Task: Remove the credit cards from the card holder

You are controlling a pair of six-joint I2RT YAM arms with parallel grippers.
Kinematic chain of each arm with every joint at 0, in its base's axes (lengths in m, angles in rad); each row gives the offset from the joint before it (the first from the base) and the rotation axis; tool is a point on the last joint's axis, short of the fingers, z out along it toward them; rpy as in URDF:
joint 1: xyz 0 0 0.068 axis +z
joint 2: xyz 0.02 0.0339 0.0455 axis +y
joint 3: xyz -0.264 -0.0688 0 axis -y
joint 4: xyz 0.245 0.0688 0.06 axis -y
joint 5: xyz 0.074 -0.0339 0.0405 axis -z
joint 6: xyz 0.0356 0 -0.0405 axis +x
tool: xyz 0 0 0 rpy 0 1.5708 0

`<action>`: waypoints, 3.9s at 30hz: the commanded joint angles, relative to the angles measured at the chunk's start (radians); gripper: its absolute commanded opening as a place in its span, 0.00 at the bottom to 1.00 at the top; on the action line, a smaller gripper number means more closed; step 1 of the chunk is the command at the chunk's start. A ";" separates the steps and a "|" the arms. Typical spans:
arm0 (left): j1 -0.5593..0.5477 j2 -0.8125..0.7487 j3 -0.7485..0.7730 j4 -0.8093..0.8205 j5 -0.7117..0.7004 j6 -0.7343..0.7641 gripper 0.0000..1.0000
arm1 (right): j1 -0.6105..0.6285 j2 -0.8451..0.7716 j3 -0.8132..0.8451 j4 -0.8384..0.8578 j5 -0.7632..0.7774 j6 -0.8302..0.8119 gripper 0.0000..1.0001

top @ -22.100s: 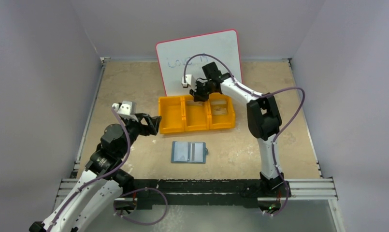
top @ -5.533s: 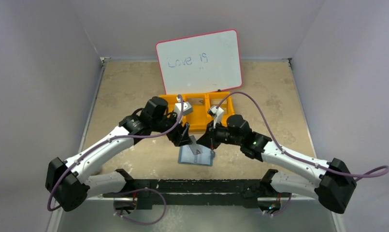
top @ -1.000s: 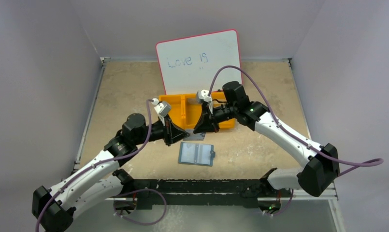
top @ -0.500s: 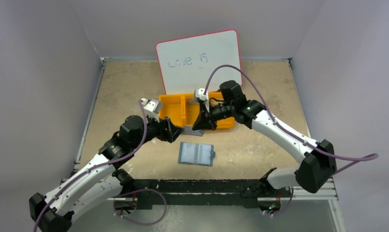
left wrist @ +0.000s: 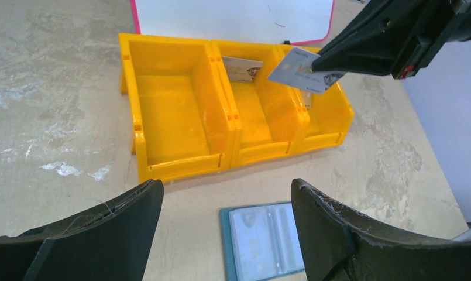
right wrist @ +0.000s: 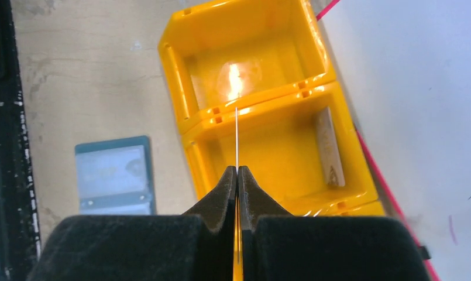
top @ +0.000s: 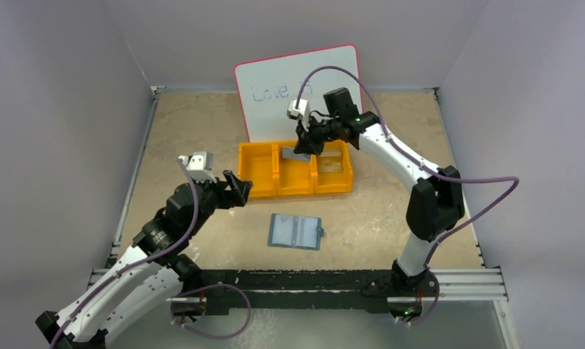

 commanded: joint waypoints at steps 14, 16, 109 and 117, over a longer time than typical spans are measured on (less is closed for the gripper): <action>0.000 -0.003 -0.022 0.007 -0.009 -0.016 0.80 | -0.005 0.218 0.162 -0.050 0.060 -0.270 0.00; 0.000 -0.005 -0.021 0.005 -0.009 -0.016 0.80 | -0.007 0.239 0.180 -0.051 0.040 -0.277 0.00; 0.001 0.111 -0.073 0.042 0.004 -0.112 0.74 | 0.111 -0.543 -0.729 0.792 0.526 0.713 0.38; -0.001 0.233 -0.143 0.113 0.128 -0.173 0.64 | 0.291 -0.696 -0.924 0.729 0.616 0.980 0.36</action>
